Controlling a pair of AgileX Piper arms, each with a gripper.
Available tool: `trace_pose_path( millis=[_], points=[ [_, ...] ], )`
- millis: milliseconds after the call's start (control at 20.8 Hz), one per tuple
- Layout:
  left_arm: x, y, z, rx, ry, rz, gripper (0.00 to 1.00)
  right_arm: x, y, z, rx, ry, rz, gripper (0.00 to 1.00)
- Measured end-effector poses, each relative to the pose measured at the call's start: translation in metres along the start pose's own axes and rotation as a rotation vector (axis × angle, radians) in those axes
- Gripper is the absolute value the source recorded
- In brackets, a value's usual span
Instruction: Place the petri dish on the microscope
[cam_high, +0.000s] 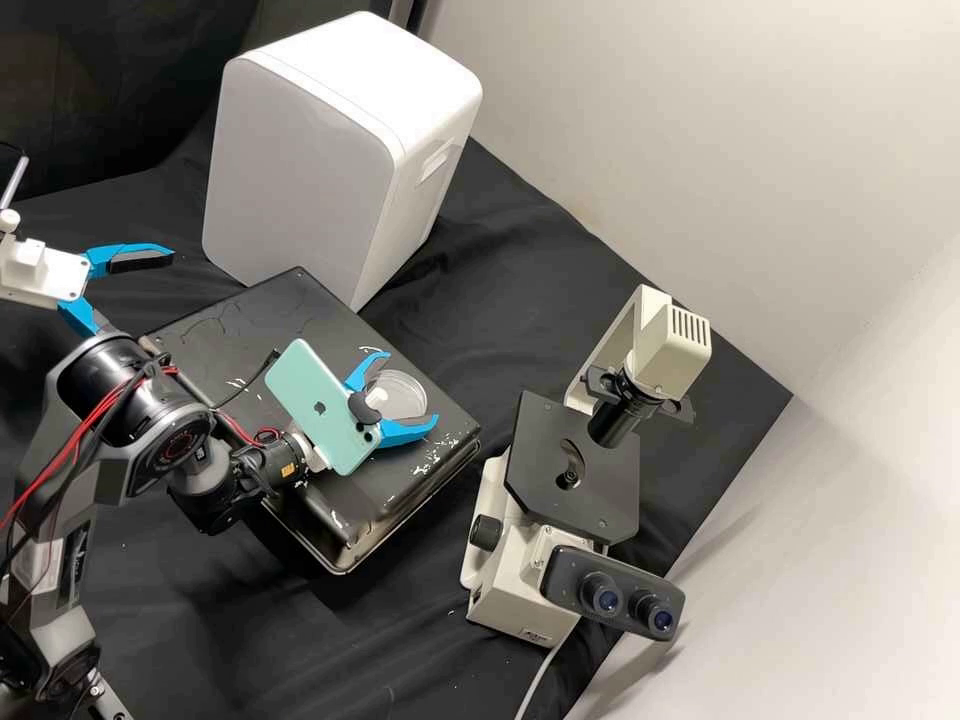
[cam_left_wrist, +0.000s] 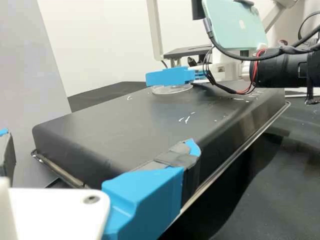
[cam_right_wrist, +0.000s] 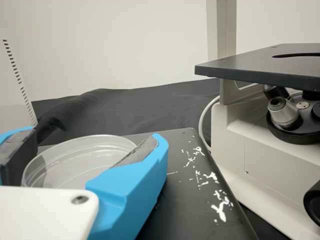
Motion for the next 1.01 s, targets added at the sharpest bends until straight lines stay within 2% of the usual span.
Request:
trace_pose_path(
  millis=[528, 769, 913, 1009],
  points=[
    [0.0, 0.0004, -0.002, -0.007, 0.017, 0.004, 1.0, 0.0, 0.0, 0.0, 0.0, 0.0, 0.0, 1.0],
    [0.0, 0.0004, -0.002, -0.007, 0.017, 0.004, 1.0, -0.006, -0.001, -0.003, -0.049, 0.005, -0.008, 1.0],
    [0.0, 0.0004, -0.002, -0.007, 0.017, 0.004, 1.0, -0.013, -0.005, 0.0, -0.054, -0.007, -0.018, 1.0],
    [0.0, 0.0004, -0.002, -0.007, 0.017, 0.004, 1.0, -0.019, -0.006, 0.001, -0.071, -0.01, -0.026, 1.0]
  ],
)
